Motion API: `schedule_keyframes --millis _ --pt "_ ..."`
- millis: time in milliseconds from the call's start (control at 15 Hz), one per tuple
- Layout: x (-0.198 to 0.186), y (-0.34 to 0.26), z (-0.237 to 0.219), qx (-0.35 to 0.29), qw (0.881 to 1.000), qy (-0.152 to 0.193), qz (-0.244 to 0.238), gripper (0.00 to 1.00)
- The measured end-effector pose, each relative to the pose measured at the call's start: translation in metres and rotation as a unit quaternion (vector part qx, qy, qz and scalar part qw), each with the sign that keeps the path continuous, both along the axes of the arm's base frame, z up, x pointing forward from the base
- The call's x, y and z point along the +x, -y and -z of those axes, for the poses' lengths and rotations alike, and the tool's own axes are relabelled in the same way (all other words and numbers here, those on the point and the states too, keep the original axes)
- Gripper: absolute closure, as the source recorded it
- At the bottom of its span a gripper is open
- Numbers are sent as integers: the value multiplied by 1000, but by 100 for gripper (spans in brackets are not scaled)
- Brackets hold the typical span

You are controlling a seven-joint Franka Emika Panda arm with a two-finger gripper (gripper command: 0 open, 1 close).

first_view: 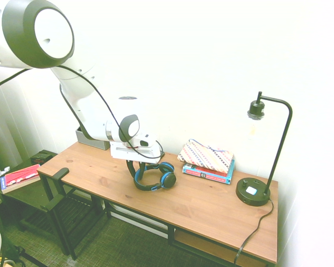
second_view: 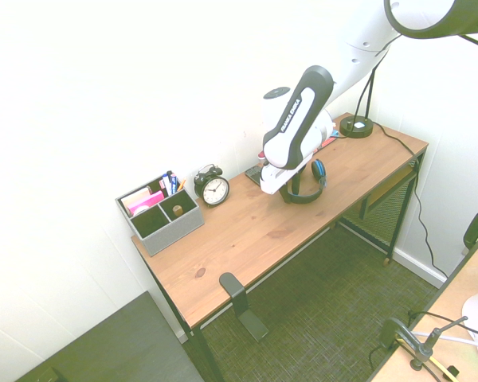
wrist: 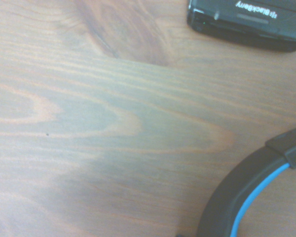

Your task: Hang the headphone

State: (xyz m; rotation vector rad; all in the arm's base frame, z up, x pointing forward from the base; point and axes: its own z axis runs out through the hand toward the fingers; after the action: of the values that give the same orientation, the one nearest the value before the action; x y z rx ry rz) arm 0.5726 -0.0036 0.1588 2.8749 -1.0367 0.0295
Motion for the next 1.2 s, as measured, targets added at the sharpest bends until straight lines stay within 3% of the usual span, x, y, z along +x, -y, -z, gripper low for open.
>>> schedule_keyframes --millis 400,733,1000,1200 --pt "-6 2 -17 -5 1000 -3 15 100" --pt "-53 -19 -88 -4 997 -32 67 100" --pt "-112 -134 -171 -19 997 -45 62 100" --pt "-180 -251 -184 -6 999 -36 20 100"
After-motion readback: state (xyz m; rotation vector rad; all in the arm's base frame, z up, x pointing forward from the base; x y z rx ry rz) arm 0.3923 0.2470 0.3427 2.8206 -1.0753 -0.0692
